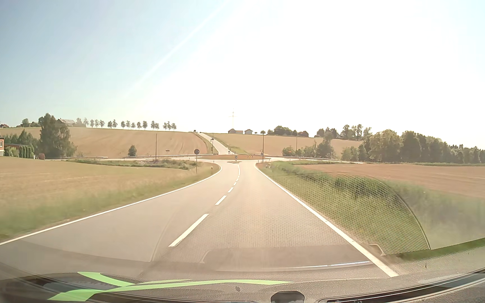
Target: Follow the waypoints while adhering to traffic rules and regulations
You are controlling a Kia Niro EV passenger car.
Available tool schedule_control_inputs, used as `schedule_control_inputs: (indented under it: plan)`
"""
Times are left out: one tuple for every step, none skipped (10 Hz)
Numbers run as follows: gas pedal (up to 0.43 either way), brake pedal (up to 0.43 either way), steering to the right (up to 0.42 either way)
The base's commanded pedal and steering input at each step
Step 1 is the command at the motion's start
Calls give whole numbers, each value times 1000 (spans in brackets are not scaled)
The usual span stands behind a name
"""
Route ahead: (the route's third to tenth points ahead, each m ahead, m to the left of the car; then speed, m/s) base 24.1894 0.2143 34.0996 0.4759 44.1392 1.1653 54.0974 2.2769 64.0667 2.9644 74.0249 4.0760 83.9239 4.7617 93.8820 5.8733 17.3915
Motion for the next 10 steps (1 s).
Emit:
schedule_control_inputs:
  plan:
    - [0,0,-5]
    - [0,0,-6]
    - [0,0,-5]
    - [0,0,-6]
    - [0,0,-5]
    - [0,0,-5]
    - [0,0,-5]
    - [0,0,-5]
    - [0,0,-5]
    - [0,0,-5]
